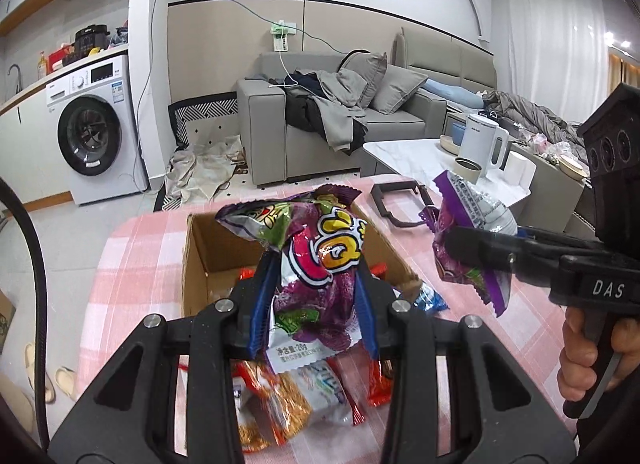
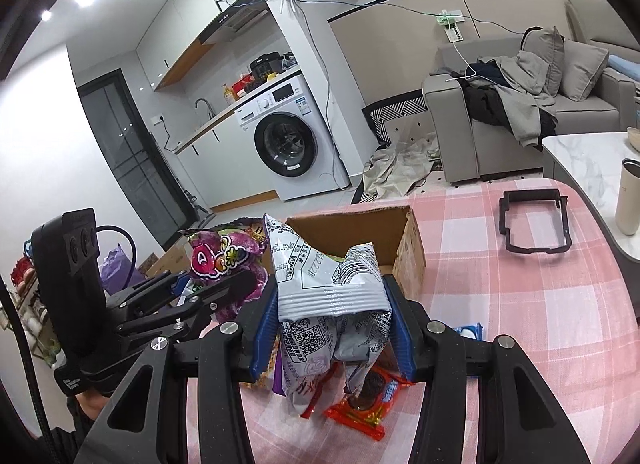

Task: Organize snacks
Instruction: 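Carry both held bags over the cardboard box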

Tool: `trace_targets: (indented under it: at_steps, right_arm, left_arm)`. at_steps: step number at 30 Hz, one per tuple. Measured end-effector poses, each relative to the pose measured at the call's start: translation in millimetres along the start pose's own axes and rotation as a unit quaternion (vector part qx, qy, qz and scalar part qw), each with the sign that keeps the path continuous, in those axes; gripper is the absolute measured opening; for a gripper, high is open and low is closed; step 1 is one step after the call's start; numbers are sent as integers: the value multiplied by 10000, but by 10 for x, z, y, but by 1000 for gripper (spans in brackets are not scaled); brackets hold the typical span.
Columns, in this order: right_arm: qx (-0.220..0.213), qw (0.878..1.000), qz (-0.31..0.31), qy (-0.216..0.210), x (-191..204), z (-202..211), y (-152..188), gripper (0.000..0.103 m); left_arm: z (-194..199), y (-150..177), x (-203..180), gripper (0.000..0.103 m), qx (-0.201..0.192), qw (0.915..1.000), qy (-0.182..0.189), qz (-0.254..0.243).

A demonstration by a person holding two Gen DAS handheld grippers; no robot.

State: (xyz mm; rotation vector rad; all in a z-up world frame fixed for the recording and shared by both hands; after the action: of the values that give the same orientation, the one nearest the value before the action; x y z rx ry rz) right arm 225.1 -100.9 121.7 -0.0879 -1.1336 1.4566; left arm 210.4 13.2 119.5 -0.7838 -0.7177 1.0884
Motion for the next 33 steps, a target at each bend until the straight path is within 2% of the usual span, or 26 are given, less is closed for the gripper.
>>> trace_targets:
  at_steps: [13,19,27,33]
  right_arm:
    - [-207,9996,-186,49,55,-237,-210,49]
    - [-106,9995,-267,87,39,-414,-263,49]
    - [-3,9995,-323,16,39,-666,-260,49]
    - [60,9995,-287,66,27,-872,-235,49]
  left_arm:
    - [-383,-352,295,34,-25,9999,146,42]
    - [-565,-422,549,34,-3,9998,114,172]
    - [-824,-339,814,34,150,9995,15,292]
    - [-983,-248,875,34,230,9992,-46,309]
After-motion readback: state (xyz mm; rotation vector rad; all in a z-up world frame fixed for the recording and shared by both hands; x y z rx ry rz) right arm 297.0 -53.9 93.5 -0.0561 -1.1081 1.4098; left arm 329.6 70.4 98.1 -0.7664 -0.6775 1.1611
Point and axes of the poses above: each gripper's, at about its wrist camera, not at the fingertips, and z roughly against the way its jaws point, x to its left, y to its underside, the point moved 3 cm from there along -z, roughly the way its jaws point, and after that the axes turned 12 degrees about -z, right-handed, at the moved point
